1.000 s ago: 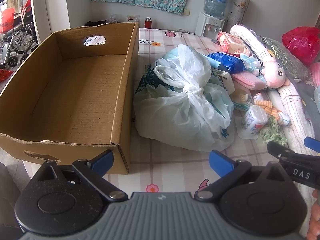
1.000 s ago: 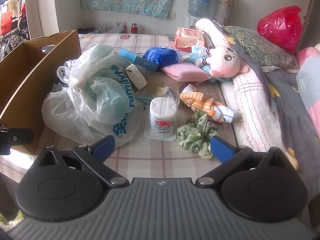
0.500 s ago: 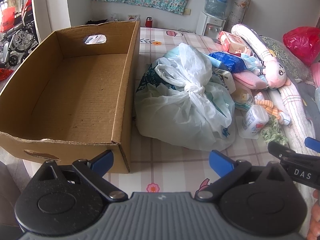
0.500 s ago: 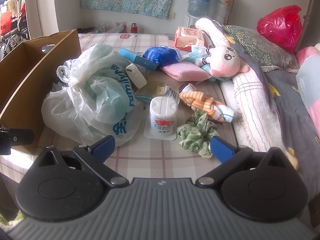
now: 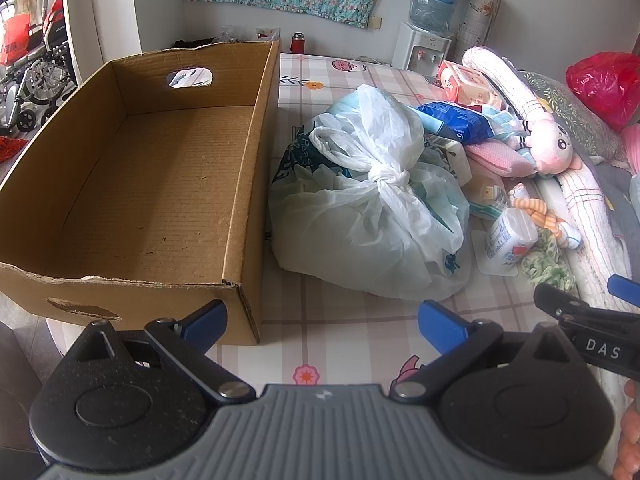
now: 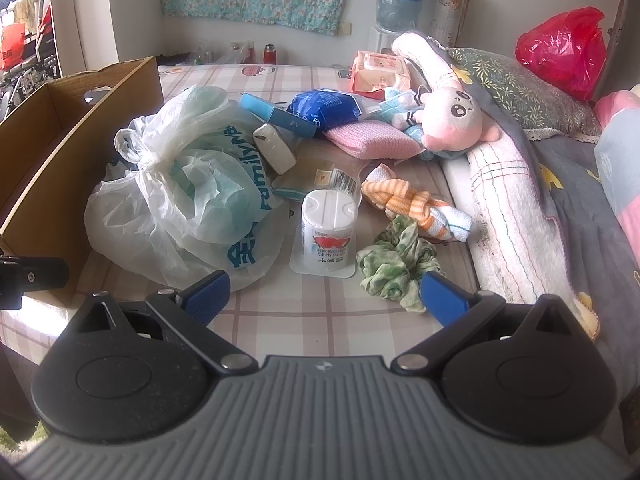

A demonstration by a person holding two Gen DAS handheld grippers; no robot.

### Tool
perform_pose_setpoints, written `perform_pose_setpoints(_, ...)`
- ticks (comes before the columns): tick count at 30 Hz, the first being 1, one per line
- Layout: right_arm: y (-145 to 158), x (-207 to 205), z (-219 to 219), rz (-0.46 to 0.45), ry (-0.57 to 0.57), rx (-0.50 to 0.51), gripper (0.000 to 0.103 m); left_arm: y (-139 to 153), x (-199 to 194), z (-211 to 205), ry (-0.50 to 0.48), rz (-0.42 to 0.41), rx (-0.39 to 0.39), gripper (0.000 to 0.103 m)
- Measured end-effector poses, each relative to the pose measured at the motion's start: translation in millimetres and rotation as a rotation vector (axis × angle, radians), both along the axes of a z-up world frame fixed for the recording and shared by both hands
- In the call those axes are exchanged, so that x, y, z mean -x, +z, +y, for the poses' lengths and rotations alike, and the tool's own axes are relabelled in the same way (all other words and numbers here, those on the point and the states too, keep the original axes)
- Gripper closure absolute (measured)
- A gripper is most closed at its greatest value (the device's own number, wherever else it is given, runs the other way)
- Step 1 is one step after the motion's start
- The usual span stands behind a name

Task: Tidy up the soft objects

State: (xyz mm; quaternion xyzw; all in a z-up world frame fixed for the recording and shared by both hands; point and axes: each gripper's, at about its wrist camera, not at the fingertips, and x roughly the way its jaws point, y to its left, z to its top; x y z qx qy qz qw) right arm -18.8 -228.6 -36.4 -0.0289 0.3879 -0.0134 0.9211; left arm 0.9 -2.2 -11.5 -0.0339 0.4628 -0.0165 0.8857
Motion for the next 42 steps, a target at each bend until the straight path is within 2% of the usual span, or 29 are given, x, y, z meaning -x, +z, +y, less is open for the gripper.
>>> perform_pose_setpoints(30, -5.0, -0.9, -1.4, 0.003, -0.004, -0.006, 0.001, -5.9, -1.5, -2.1, -0.006, 0.026, -0.005, 0.001)
perform_pose_setpoints(42, -6.4, 6.2, -18.8, -0.014, -0.038, -0.044, 0.001, -7.8, 7.4, -29.4, -0.119, 0.050, -0.041, 0.001)
